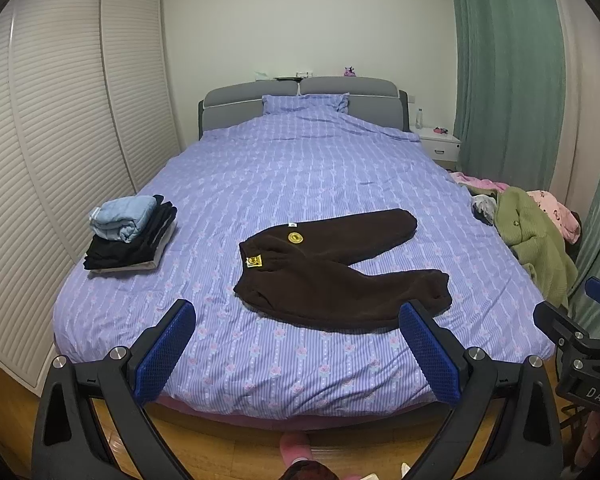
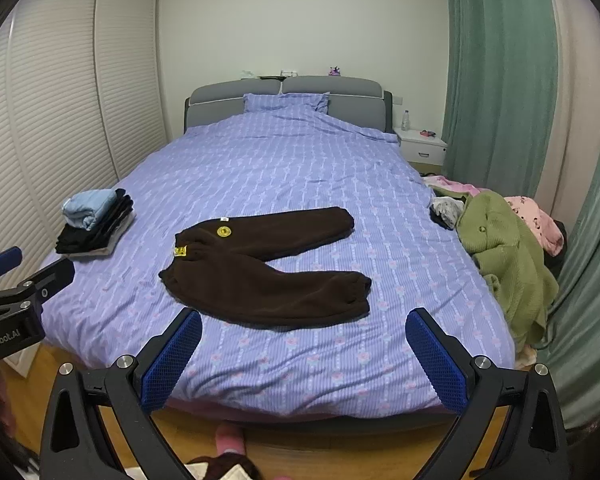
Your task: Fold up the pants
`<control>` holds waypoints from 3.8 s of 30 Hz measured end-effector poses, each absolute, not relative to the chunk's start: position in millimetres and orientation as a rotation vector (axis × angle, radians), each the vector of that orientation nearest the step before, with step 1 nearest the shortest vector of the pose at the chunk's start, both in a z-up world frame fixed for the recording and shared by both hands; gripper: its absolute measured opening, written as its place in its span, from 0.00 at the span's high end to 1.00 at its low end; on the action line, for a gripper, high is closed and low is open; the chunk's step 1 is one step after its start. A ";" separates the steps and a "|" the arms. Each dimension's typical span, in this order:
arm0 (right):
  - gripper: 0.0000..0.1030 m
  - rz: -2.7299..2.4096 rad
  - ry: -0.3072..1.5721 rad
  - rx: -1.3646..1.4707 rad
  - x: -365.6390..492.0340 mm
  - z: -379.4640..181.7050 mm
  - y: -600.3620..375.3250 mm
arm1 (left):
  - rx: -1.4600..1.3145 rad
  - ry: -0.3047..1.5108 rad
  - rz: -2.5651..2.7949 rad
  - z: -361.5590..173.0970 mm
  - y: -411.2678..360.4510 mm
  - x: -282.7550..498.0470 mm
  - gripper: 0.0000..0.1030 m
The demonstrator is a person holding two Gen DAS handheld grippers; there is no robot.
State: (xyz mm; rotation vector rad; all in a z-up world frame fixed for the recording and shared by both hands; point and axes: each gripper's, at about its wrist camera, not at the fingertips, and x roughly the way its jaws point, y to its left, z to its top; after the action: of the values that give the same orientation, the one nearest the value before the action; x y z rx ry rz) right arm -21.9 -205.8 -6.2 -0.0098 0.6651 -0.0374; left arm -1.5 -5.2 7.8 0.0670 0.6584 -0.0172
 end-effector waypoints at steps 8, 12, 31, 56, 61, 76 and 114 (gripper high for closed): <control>0.00 -0.041 0.666 -0.005 -19.8 -4.6 -206.9 | 0.068 0.654 -0.019 9.5 -5.7 -1.0 0.00; 0.00 -0.040 0.668 -0.002 -19.1 -4.5 -207.0 | 0.067 0.652 -0.022 11.0 -6.3 0.8 0.00; 0.00 -0.044 0.669 0.000 -17.1 -3.8 -208.4 | 0.057 0.640 -0.034 10.7 -0.6 2.4 0.00; 0.00 -0.039 0.694 -0.003 1.4 -5.7 -199.9 | 0.053 0.658 -0.034 8.2 6.0 24.8 0.00; 0.00 -0.035 0.722 0.003 20.8 -9.9 -197.5 | 0.062 0.683 -0.040 2.5 8.0 47.8 0.00; 0.00 -0.151 0.828 0.065 119.1 -64.3 -233.6 | 0.194 0.750 -0.224 -56.5 -34.4 176.6 0.00; 0.80 0.074 1.303 0.151 278.0 -307.4 -382.3 | 0.174 1.192 -0.063 -278.5 -216.0 291.1 0.00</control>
State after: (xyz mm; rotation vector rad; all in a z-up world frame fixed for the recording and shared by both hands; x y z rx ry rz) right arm 278.0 -382.3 -307.4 0.1512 1.3035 0.0737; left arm 291.1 -216.0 -278.5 0.1736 1.1923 -0.0626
